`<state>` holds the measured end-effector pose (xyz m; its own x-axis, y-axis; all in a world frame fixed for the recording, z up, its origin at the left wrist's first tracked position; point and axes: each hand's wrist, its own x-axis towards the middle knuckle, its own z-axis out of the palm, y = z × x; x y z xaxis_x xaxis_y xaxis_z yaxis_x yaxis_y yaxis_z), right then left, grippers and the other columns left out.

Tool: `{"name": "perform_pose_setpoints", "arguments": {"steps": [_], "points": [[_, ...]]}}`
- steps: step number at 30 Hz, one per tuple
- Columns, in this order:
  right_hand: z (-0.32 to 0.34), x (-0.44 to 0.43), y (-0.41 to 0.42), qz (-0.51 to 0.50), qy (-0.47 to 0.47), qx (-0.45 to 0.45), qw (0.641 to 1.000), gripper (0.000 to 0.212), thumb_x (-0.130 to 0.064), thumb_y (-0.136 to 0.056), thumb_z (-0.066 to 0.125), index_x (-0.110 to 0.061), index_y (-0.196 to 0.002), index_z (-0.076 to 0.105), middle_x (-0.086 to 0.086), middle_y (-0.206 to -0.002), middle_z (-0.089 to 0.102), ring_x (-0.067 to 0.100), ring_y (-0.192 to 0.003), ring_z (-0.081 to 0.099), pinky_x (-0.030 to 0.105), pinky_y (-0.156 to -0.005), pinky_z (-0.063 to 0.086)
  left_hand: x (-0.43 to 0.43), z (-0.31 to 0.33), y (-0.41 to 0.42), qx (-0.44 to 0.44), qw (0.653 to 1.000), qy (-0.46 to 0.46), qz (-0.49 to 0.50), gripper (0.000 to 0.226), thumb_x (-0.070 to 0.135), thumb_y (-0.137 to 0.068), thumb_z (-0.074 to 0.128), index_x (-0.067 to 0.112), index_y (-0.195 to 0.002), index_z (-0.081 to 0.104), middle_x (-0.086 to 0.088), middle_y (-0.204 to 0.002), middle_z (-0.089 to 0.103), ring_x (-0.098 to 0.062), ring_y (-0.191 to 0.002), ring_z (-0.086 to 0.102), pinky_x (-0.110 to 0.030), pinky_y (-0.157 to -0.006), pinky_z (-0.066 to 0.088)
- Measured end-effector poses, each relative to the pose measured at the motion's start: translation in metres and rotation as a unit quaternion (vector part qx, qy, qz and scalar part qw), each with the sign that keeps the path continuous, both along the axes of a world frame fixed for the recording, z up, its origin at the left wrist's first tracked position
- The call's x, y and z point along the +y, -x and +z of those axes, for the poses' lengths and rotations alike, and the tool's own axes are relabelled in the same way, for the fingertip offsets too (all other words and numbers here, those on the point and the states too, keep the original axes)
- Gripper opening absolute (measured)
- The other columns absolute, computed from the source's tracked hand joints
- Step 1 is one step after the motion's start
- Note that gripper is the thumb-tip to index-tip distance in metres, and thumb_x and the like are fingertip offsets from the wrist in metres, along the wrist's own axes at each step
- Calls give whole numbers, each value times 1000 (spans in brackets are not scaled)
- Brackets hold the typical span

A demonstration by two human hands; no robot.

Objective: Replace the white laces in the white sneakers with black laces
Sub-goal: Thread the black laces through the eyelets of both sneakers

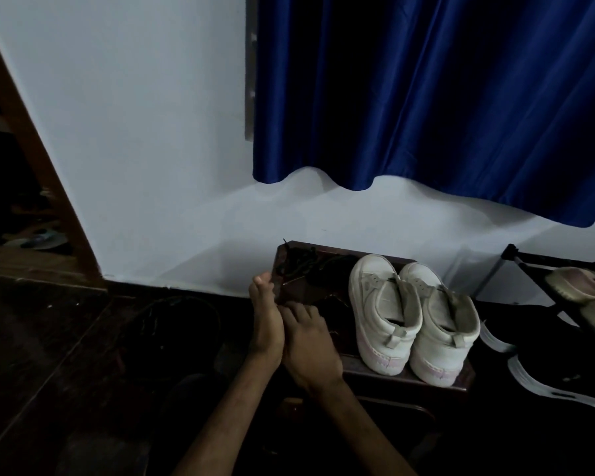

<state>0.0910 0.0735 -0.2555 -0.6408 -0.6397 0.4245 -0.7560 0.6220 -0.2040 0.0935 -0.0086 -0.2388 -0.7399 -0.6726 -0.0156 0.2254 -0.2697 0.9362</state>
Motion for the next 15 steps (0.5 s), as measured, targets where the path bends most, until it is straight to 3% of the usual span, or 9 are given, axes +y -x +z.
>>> {"name": "perform_pose_setpoints", "arguments": {"steps": [3,4,6,7,9,12,14,15], "points": [[-4,-1,-5,-25,6,69,997,12,-27,-82,52,-18,-88,56,3,-86,60,22,-74,58,32,-60,49,-2,4,-2,17,999,-42,14,51,41,-104,16,9,-132,45,-4,-128,53,-8,-114,52,-9,-80,43],[-1,-2,-6,-46,36,49,997,12,-28,-86,50,-18,-82,54,3,-79,61,22,-67,59,32,-55,45,-4,4,-2,14,998,-57,8,50,40,-105,20,8,-132,46,-6,-131,54,-11,-116,52,-13,-84,44],[13,-9,-8,-97,169,-92,976,32,-35,-94,48,-18,-68,54,1,-62,60,17,-54,57,31,-51,38,-5,4,-6,9,995,-92,-33,45,38,-104,29,10,-128,55,-6,-129,60,-14,-115,57,-27,-95,48],[20,-16,-6,-121,259,-176,942,41,-38,-95,51,-16,-61,55,-2,-53,58,10,-48,54,30,-50,37,-5,3,-10,5,994,-98,-58,44,39,-103,34,12,-125,61,-4,-123,65,-15,-112,61,-35,-99,48],[28,-39,0,-152,376,-281,870,42,-33,-92,60,-11,-56,60,-2,-50,61,8,-49,57,31,-53,43,-3,2,-18,-3,991,-82,-103,44,42,-102,36,18,-119,67,0,-116,70,-14,-109,65,-36,-99,47],[31,-80,1,-126,480,-391,775,37,-23,-90,62,-5,-58,63,7,-54,65,19,-54,60,33,-56,47,-22,1,-25,4,985,-151,-84,42,40,-100,40,13,-108,72,-4,-108,73,-16,-104,66,-25,-89,48],[30,-110,-1,-102,522,-456,714,33,-17,-93,60,-6,-63,66,10,-57,63,14,-53,58,26,-53,44,-52,-1,-28,-4,974,-224,-35,36,35,-98,46,11,-98,74,-9,-97,72,-19,-95,65,-23,-79,50],[25,-125,-1,-99,531,-488,686,24,-11,-93,58,-3,-72,67,12,-61,63,12,-52,58,24,-53,44,-67,-4,-30,-10,970,-241,-14,33,31,-98,46,10,-101,72,-12,-101,70,-20,-95,64,-25,-81,51]]}}
